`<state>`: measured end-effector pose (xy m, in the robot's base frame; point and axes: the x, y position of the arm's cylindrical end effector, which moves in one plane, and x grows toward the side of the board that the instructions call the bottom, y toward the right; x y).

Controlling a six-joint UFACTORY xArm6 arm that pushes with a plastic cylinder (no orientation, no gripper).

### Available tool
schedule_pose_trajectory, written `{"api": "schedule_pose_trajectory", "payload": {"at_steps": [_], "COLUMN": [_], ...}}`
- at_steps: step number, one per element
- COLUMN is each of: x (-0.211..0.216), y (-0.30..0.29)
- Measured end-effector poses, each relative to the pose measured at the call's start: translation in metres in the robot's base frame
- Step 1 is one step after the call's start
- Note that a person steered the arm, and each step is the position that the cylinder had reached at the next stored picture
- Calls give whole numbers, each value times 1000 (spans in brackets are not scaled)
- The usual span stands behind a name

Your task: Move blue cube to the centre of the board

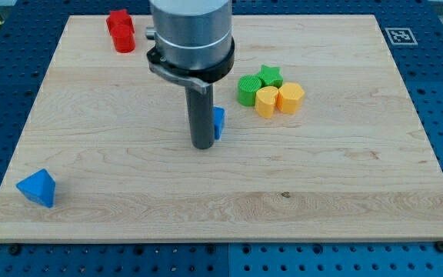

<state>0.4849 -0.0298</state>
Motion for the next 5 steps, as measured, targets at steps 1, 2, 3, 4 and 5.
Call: {"api": "schedule_pose_trajectory", "payload": {"at_steps": [1,2,3,4,5], "x": [-5,-25,-36,-38,-41], "y": [2,2,2,2,-10]}}
